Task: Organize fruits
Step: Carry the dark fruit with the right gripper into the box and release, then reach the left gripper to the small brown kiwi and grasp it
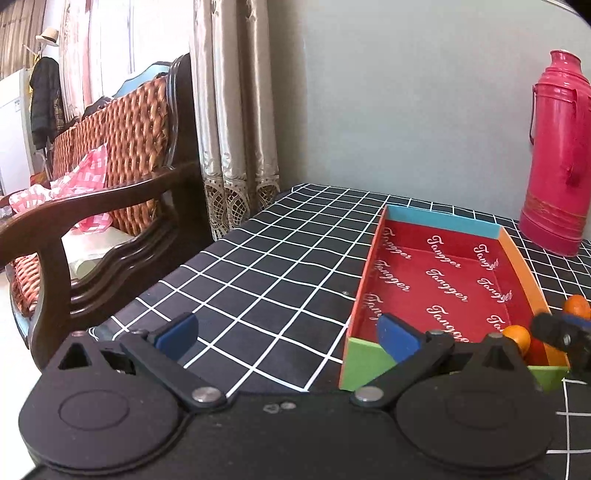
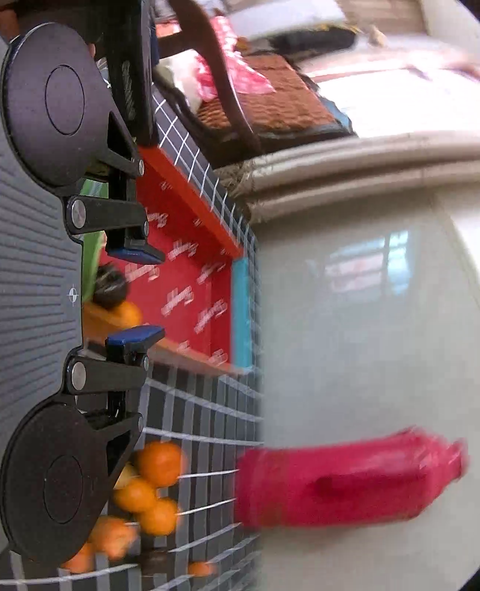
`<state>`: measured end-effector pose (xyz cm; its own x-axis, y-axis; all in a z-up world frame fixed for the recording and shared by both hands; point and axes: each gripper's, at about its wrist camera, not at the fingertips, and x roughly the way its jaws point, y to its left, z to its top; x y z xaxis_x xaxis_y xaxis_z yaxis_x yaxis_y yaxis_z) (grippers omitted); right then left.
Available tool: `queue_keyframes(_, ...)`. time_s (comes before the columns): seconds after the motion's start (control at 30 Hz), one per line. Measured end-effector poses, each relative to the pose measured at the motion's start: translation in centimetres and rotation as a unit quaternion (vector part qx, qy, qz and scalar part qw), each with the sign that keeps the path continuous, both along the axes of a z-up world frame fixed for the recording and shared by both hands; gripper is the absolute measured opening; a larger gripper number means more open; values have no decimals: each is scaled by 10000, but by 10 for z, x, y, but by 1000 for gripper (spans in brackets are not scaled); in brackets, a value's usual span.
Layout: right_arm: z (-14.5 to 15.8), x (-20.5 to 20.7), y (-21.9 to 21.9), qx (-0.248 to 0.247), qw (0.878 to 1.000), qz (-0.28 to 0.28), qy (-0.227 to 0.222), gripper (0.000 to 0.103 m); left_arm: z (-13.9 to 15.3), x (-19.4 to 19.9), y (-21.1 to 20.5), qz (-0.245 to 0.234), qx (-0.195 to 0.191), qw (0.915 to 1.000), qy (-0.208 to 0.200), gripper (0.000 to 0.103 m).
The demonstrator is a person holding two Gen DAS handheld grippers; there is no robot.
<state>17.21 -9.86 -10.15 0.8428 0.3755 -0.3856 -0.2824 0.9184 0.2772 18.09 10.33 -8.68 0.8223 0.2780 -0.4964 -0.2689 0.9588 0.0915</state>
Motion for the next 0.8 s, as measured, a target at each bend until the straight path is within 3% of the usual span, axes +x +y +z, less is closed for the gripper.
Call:
queue_keyframes(0.13, -6, 0, -8, 332, 9990, -63, 286, 41, 0, -1, 1, -4, 47, 10000, -17, 97)
queue_keyframes(0.27, -1, -4, 3, 334, 9990, 57, 285, 61, 1, -1, 2, -2, 67, 10000, -14, 97)
queue_keyframes(0.5, -1, -11, 0, 369, 9991, 65, 176, 62, 6, -4, -7, -121, 102, 9998, -97, 97)
queue_keyframes(0.6, 5, -21, -19, 226, 9990, -382, -82, 64, 12, -8, -21, -350, 112, 9990, -245, 97)
queue_keyframes(0.63, 7, -25, -29, 154, 9976, -643, -198, 69, 15, -10, -30, -479, 122, 9983, -316, 97)
queue_keyframes(0.67, 7, -29, -37, 67, 9956, -882, -295, 82, 17, -12, -38, -588, 133, 9975, -369, 97)
queue_keyframes(0.7, 8, -34, -48, -83, 9914, -1235, -430, 94, 19, -14, -47, -718, 146, 9964, -419, 97)
queue_keyframes(0.8, 6, -49, -72, -798, 9662, -2297, -862, 100, 21, -21, -82, -1173, 214, 9915, -528, 97)
